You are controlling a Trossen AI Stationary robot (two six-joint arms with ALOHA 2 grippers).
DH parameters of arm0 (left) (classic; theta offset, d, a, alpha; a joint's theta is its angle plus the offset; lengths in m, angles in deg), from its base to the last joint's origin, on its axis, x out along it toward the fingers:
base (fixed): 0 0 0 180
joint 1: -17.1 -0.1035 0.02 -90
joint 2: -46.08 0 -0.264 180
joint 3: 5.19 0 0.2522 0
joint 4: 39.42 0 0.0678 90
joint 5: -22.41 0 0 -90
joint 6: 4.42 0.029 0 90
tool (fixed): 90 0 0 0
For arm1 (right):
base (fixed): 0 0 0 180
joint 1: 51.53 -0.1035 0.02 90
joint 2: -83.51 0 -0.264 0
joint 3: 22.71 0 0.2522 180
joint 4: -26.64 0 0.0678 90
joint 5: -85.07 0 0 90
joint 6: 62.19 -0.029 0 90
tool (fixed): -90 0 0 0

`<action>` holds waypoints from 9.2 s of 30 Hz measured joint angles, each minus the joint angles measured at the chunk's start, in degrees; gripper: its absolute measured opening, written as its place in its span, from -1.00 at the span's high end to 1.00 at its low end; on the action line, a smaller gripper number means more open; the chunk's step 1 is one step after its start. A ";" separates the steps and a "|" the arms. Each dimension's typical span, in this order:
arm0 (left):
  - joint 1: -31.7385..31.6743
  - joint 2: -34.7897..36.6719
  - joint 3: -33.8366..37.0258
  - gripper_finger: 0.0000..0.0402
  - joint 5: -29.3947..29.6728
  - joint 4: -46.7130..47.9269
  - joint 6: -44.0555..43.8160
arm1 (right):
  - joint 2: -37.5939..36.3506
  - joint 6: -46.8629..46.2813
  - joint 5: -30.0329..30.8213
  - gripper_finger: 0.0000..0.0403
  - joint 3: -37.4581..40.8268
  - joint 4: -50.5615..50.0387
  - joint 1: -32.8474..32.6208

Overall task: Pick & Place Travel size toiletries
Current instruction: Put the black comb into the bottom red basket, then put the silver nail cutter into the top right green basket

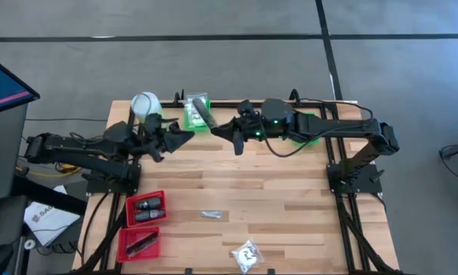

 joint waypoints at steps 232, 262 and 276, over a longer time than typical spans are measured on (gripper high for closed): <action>23.09 -58.01 -27.50 0.90 0.87 63.40 3.88 | -25.31 -14.61 10.74 -0.54 48.41 11.73 -29.50; 21.63 -30.65 -27.43 0.94 22.93 19.66 2.97 | -25.27 -21.54 -2.83 -0.54 48.33 49.79 -14.03; 18.19 -30.51 -27.39 0.94 19.03 8.85 4.61 | -25.24 -14.97 -2.73 -0.54 36.77 29.97 -7.97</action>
